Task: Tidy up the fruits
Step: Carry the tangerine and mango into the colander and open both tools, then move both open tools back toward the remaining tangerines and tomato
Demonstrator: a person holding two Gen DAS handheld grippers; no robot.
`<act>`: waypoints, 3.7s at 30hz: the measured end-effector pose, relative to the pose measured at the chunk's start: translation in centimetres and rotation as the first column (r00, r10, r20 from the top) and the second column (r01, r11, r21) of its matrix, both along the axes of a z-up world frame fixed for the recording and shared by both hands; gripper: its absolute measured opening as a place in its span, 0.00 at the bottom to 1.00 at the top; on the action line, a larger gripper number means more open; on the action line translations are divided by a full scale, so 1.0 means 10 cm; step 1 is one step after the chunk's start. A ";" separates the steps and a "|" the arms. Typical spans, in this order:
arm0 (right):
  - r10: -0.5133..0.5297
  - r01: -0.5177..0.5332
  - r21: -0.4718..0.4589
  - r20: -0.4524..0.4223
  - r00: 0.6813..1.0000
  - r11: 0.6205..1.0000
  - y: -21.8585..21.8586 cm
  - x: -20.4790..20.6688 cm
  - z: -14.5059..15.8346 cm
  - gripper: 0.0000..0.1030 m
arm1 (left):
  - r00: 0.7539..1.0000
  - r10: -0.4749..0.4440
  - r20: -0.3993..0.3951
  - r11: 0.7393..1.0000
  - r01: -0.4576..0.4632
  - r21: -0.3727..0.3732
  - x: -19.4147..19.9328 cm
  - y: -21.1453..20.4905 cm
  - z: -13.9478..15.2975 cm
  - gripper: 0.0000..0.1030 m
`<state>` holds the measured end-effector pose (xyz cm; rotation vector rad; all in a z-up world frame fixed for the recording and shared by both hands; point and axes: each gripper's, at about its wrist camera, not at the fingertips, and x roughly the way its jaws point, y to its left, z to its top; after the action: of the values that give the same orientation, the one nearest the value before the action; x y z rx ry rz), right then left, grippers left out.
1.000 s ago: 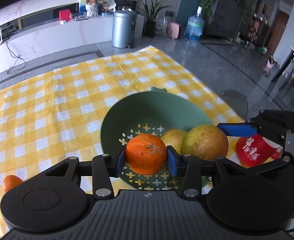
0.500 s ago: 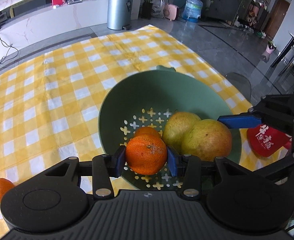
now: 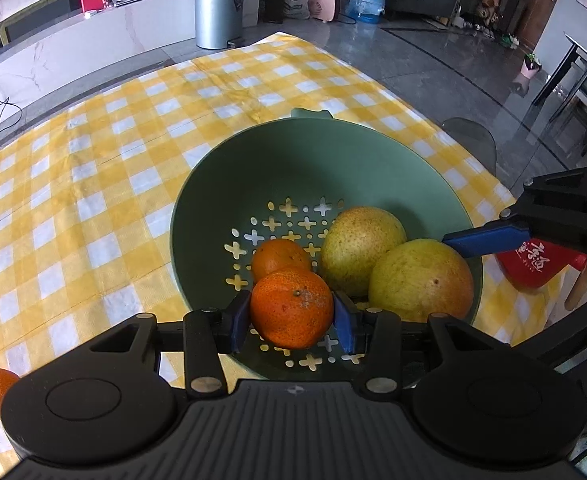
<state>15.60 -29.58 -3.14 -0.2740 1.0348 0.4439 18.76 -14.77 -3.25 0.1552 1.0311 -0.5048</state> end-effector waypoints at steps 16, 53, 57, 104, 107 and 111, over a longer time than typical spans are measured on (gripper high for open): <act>-0.033 0.033 -0.012 -0.012 0.999 0.999 0.03 0.01 -0.01 0.62 | 0.999 0.040 -0.010 0.998 -0.041 -0.057 -0.06 0.11 0.12 0.63; -0.183 0.182 -0.026 -0.049 0.982 0.983 0.24 0.12 -0.04 0.58 | 0.943 0.310 0.121 0.950 -0.313 0.004 -0.76 1.28 0.55 0.66; -0.177 0.178 -0.045 0.026 0.984 0.983 0.32 0.02 0.11 0.61 | 0.940 0.318 0.122 0.947 -0.321 0.008 -0.83 1.37 0.58 0.66; -0.095 0.011 0.306 0.259 0.961 0.952 1.70 -0.39 -0.38 0.56 | 0.890 0.439 0.121 0.898 -0.428 -0.106 -0.67 2.30 -0.02 0.67; -0.089 0.015 0.306 0.231 0.969 0.952 1.71 -0.36 -0.48 0.52 | 0.891 0.444 0.098 0.892 -0.428 -0.146 -0.65 2.32 -0.09 0.67; -0.111 0.044 0.351 0.173 0.979 0.935 1.68 -0.27 -0.57 0.51 | 0.890 0.443 0.107 0.893 -0.427 -0.142 -0.60 2.29 -0.16 0.67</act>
<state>12.85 -12.80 -8.81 0.0397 0.7604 0.5085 12.71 8.09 -4.84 -0.1439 0.8648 -0.1378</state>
